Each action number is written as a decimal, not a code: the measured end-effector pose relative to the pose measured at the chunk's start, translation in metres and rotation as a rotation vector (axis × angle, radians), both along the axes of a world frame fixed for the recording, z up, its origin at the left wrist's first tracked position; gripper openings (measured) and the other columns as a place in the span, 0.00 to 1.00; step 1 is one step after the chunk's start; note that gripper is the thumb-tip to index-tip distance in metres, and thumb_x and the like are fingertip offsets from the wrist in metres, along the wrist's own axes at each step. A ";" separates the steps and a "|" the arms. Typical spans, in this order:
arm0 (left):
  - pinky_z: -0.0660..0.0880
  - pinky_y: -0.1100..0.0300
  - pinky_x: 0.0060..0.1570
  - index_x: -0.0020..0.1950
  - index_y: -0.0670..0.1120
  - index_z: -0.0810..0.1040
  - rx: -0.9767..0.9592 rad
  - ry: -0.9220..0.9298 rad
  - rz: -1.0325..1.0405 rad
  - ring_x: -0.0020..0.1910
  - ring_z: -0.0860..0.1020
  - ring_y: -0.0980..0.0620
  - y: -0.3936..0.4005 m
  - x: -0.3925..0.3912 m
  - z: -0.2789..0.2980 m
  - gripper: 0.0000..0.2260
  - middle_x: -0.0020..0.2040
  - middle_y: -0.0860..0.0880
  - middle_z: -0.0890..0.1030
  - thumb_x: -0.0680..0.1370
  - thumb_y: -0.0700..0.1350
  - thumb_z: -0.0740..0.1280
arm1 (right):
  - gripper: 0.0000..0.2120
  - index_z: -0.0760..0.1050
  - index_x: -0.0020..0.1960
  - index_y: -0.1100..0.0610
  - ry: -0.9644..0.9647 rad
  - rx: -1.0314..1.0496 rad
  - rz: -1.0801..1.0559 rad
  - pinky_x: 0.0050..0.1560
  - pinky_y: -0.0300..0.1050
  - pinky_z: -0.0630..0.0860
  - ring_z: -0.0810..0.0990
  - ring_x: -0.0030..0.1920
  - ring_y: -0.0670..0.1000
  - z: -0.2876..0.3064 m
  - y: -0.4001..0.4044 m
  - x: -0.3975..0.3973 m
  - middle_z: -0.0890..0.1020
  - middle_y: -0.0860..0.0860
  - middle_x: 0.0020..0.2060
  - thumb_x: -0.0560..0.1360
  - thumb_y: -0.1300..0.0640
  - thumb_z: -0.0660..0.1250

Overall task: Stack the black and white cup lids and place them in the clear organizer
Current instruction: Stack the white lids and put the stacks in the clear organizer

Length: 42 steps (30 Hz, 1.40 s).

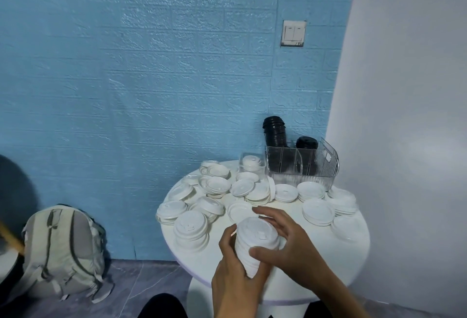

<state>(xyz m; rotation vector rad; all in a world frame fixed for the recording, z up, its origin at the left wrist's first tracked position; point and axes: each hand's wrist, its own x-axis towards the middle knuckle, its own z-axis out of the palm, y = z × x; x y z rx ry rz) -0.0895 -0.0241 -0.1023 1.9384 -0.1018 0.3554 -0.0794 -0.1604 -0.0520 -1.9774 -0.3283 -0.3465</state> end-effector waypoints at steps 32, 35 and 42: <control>0.66 0.75 0.53 0.62 0.83 0.50 0.088 -0.077 -0.062 0.56 0.70 0.72 0.004 0.000 0.002 0.27 0.60 0.85 0.61 0.65 0.81 0.52 | 0.30 0.81 0.61 0.45 0.194 0.181 -0.012 0.70 0.46 0.72 0.79 0.64 0.40 -0.020 0.005 -0.001 0.83 0.37 0.59 0.61 0.37 0.76; 0.65 0.79 0.49 0.61 0.85 0.49 0.090 -0.084 -0.047 0.53 0.69 0.77 0.003 -0.001 0.004 0.30 0.59 0.87 0.58 0.60 0.86 0.47 | 0.29 0.80 0.63 0.44 0.209 0.118 -0.001 0.70 0.43 0.71 0.77 0.65 0.39 -0.017 0.003 -0.001 0.82 0.36 0.61 0.64 0.35 0.73; 0.67 0.74 0.49 0.64 0.82 0.53 0.065 -0.144 -0.078 0.57 0.69 0.78 0.006 -0.001 -0.001 0.29 0.65 0.78 0.66 0.66 0.76 0.60 | 0.12 0.82 0.57 0.47 0.122 0.217 -0.209 0.62 0.34 0.75 0.81 0.59 0.41 -0.022 -0.039 0.033 0.84 0.46 0.57 0.79 0.61 0.69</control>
